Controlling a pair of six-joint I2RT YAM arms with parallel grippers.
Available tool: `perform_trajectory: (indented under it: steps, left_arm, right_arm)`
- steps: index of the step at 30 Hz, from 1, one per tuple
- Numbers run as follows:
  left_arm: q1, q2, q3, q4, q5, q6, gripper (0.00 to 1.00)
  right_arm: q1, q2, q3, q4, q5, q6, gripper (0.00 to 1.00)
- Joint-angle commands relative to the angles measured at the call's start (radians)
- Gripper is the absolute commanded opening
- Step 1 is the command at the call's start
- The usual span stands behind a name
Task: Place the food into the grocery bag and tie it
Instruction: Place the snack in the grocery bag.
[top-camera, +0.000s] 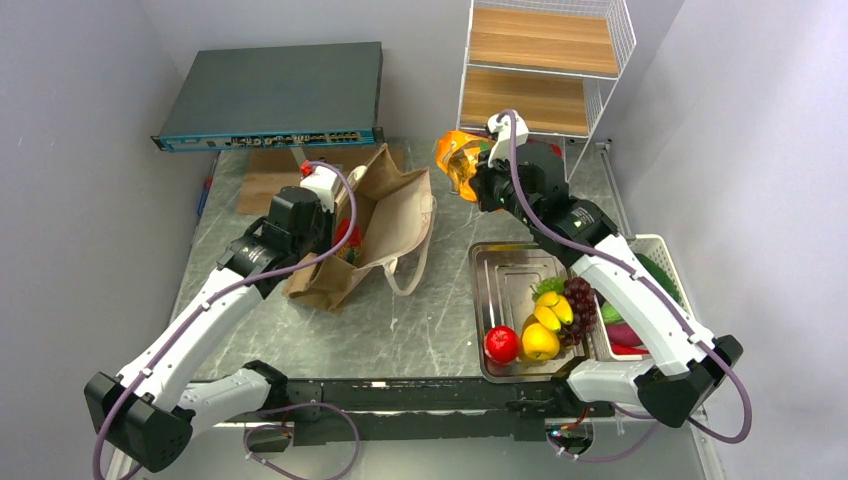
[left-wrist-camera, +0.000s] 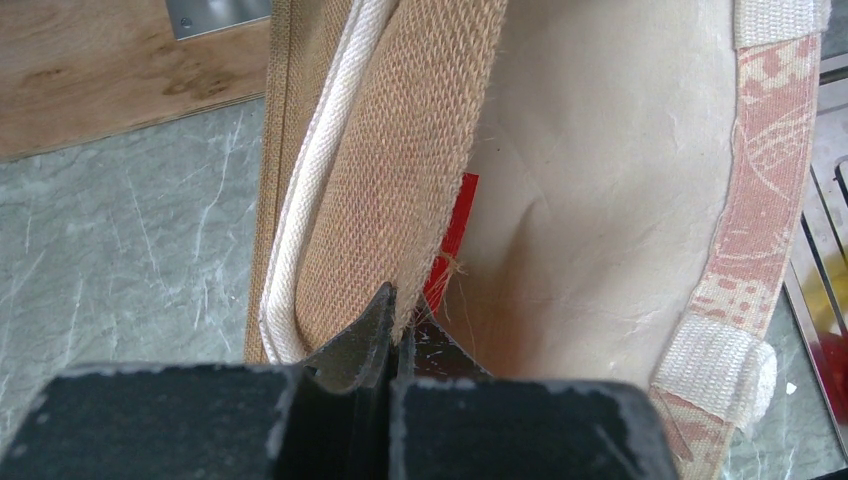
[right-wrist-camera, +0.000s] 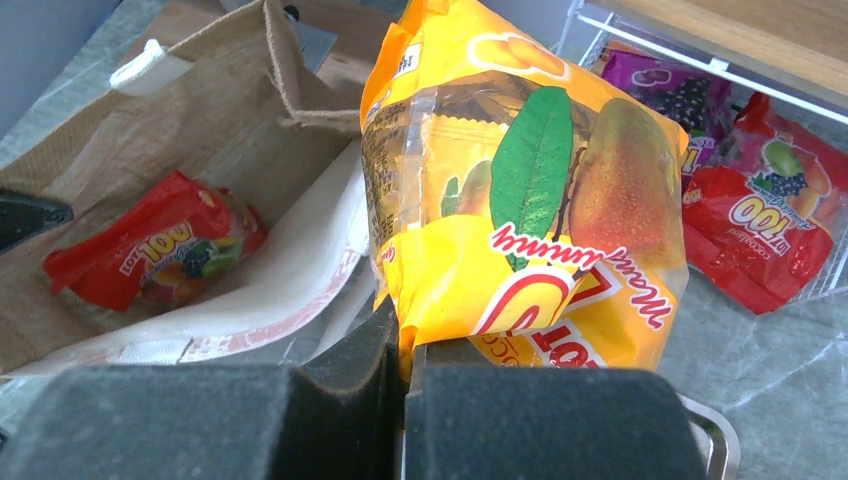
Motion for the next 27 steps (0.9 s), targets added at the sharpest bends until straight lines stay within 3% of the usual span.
perform_trajectory:
  steps: [1,9,19,27]
  left_arm:
    - [-0.007,0.002,0.036,0.012,-0.005,0.013,0.00]
    - [-0.009,0.001,0.035,0.012,-0.010,0.015,0.00]
    - [-0.012,-0.001,0.036,0.010,-0.014,0.015,0.00]
    - [-0.021,-0.019,0.031,0.019,0.022,0.022,0.00]
  right_arm:
    - [0.016,-0.059,0.062,0.086,0.017,-0.043,0.00]
    - [0.036,-0.055,0.079,0.052,-0.054,-0.066,0.00]
    - [0.076,-0.053,0.114,0.011,-0.296,-0.053,0.00]
    - [0.139,-0.039,0.079,0.015,-0.357,-0.018,0.00]
